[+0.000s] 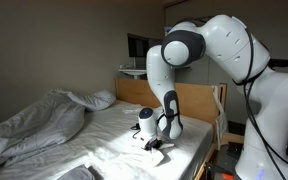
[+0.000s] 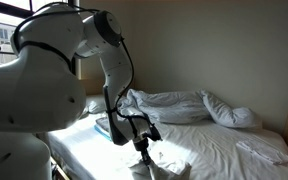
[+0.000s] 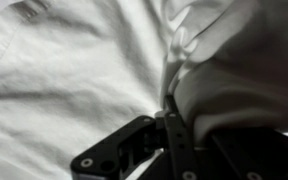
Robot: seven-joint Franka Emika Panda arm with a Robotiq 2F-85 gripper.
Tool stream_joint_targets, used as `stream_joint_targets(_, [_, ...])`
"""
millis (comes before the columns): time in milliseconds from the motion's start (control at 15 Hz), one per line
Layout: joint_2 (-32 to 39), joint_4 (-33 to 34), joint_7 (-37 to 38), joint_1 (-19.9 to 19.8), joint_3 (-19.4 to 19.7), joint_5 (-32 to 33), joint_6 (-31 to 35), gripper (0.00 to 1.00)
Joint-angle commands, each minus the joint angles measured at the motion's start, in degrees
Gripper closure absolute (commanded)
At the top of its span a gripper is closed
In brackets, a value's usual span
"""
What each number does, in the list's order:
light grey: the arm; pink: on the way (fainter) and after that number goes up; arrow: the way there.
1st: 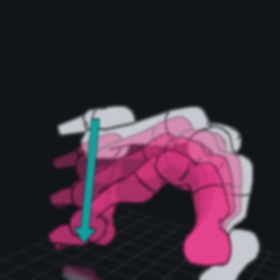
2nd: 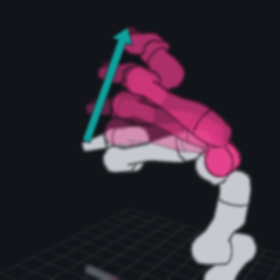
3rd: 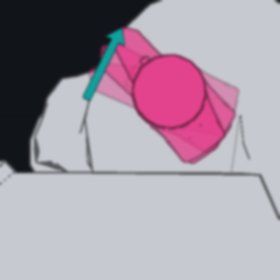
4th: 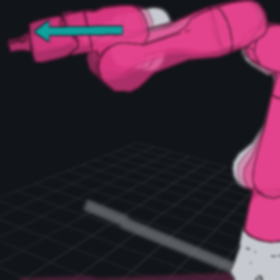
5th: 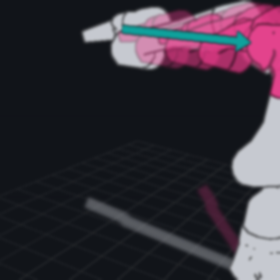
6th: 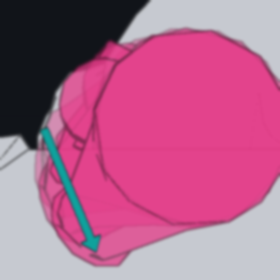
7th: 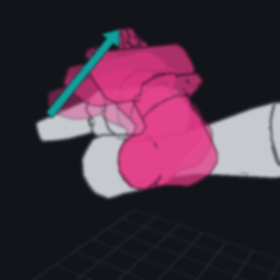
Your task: Fold the left white towel in half
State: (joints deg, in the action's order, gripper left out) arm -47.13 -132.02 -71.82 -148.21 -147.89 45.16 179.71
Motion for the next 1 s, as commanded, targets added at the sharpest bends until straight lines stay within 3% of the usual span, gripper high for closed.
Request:
stream_joint_targets(0, [1.38,0.92,-0.04,0.09,-0.52,-3.32,1.67,0.91])
stream_joint_targets(467, [1.80,1.69,-0.80,0.73,-0.65,-6.39,-0.49,0.92])
stream_joint_targets(533, [2.31,1.52,-1.49,0.10,-1.38,-6.40,-1.45,0.92])
stream_joint_targets(600, [3.69,7.17,-4.60,-4.89,-5.63,-5.99,-7.48,0.92])
stream_joint_targets(667, [2.92,4.25,-7.63,-0.06,-1.36,-11.01,-4.72,0.92])
stream_joint_targets(800, [3.28,7.18,-10.86,0.20,-1.78,-17.17,-7.46,0.92])
stream_joint_targets(933, [4.62,6.02,-17.88,0.92,-1.64,-27.69,-7.83,0.92])
